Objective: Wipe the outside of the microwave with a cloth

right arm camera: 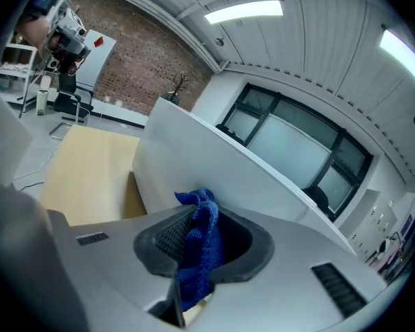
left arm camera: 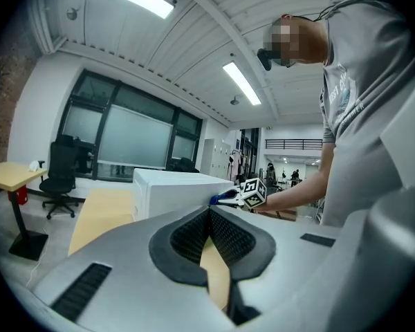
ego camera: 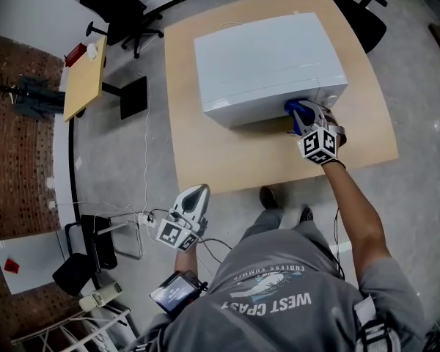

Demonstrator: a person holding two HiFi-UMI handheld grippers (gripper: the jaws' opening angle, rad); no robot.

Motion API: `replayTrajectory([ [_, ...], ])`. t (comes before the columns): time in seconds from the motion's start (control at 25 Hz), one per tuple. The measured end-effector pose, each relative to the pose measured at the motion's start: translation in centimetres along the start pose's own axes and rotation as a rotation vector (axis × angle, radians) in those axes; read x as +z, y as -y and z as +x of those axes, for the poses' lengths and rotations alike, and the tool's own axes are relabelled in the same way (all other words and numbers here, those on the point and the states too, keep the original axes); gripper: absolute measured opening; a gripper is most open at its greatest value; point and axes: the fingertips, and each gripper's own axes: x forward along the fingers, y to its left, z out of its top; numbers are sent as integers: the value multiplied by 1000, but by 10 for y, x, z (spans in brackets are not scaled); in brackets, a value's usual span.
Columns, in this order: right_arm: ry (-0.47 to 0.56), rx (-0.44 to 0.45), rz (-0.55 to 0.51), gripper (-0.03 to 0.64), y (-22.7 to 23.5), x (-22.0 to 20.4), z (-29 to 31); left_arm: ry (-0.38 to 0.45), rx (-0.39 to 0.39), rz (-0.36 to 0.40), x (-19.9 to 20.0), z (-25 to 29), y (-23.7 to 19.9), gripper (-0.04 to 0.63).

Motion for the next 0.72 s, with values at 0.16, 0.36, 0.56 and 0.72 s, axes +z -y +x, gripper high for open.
replayTrajectory([
  [0.16,-44,-59,9,70,31,-33,-15,-7,-12,4,0,11,2,23],
  [0.36,-57,-75,12,69,46,-56,-30,-11,-34,14,4,23,7,23],
  [0.56,-74,-66,-3,69,47,-73,-43,-14,-43,24,9,26,10,23],
  [0.72,-130,-127,66,69,69,-105,-57,-19,-42,23,8,25,11,21],
])
